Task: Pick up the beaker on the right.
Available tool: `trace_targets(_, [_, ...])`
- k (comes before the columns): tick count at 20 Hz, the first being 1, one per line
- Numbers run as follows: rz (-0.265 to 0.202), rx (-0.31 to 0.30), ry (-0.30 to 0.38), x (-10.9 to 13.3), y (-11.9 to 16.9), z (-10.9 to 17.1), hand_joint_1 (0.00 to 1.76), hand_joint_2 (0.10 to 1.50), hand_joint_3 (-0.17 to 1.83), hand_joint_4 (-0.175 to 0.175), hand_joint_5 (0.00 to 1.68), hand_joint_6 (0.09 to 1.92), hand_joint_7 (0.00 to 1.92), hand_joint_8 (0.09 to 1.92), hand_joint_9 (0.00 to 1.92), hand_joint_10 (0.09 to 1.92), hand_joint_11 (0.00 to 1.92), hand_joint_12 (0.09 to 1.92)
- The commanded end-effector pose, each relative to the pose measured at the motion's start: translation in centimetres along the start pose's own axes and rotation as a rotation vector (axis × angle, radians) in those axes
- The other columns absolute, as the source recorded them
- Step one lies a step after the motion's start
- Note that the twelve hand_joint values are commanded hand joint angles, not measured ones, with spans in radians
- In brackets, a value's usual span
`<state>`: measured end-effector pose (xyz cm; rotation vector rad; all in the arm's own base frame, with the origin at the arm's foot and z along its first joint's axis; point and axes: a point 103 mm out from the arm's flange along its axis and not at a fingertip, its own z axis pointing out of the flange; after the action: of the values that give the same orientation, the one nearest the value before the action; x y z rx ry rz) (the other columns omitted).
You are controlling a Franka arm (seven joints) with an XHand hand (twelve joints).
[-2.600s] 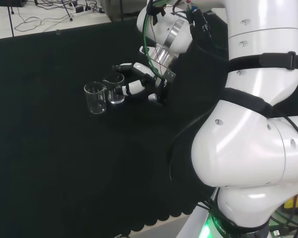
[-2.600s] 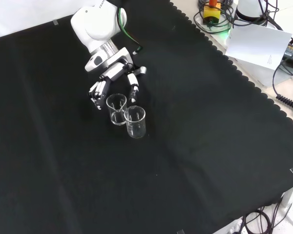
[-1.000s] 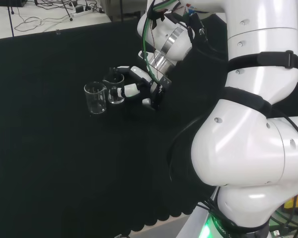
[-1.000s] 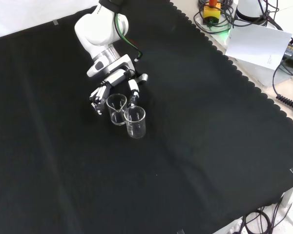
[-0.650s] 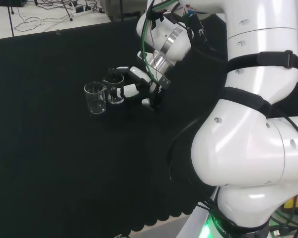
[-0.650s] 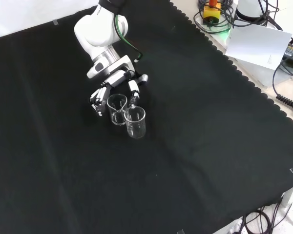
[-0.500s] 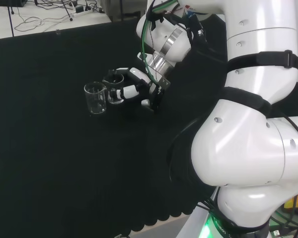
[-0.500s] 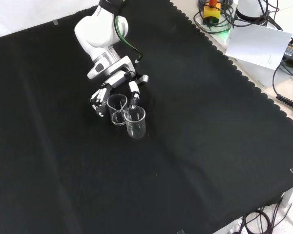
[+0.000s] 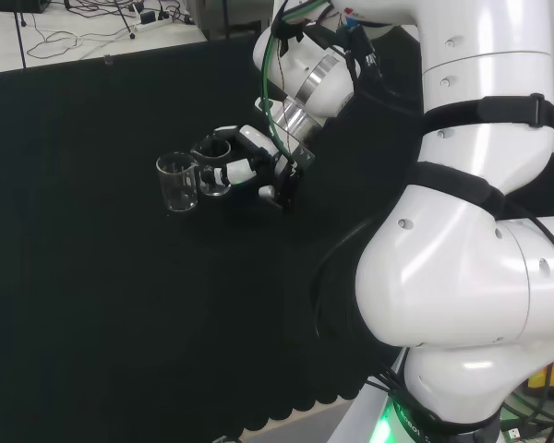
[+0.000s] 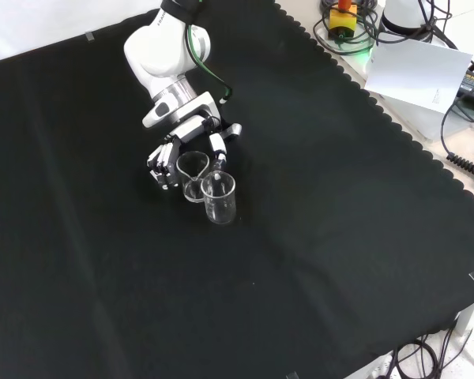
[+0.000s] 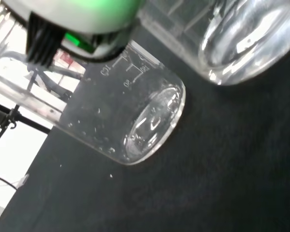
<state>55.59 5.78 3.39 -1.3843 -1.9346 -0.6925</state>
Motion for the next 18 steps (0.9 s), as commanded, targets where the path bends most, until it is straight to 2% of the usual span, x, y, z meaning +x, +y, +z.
trace_targets(1, [0.033, -0.111, -0.062, 0.8, 0.0, -1.0, 1.11, 0.66, 0.65, 0.125, 1.18, 0.76, 0.99, 0.66, 0.88, 0.53, 0.39, 1.32])
trace_targets(3, [0.043, -0.133, -0.079, 1.1, 0.1, -1.6, 1.15, 0.61, 0.70, 0.096, 1.31, 0.62, 1.27, 0.59, 1.11, 0.49, 0.61, 1.23])
trace_targets(6, [0.032, -0.134, -0.124, 1.6, 0.3, -2.8, 1.29, 0.52, 0.81, 0.021, 1.34, 0.58, 1.55, 0.26, 1.32, 0.37, 0.83, 1.10])
trace_targets(7, [0.026, -0.129, -0.144, 1.7, 0.4, -3.3, 1.30, 0.55, 0.75, -0.053, 1.37, 0.50, 1.56, 0.19, 1.36, 0.33, 0.88, 1.07])
trace_targets(8, [0.022, -0.124, -0.159, 1.8, 0.4, -3.8, 1.31, 0.58, 0.69, -0.109, 1.40, 0.41, 1.56, 0.15, 1.39, 0.29, 0.91, 1.05])
trace_targets(9, [0.019, -0.122, -0.173, 1.9, 0.3, -4.4, 1.32, 0.60, 0.64, -0.142, 1.42, 0.35, 1.56, 0.13, 1.41, 0.27, 0.93, 1.03])
trace_targets(10, [0.019, -0.123, -0.183, 1.9, 0.2, -4.9, 1.32, 0.61, 0.62, -0.160, 1.44, 0.31, 1.56, 0.12, 1.43, 0.24, 0.94, 1.01])
trace_targets(12, [0.020, -0.121, -0.207, 2.0, 0.0, -6.1, 1.32, 0.62, 0.60, -0.172, 1.46, 0.26, 1.56, 0.11, 1.44, 0.22, 0.96, 1.00])
trace_targets(18, [0.014, -0.106, -0.289, 2.5, -1.0, -8.9, 1.32, 0.62, 0.60, -0.175, 1.47, 0.24, 1.57, 0.10, 1.45, 0.21, 0.97, 0.99])
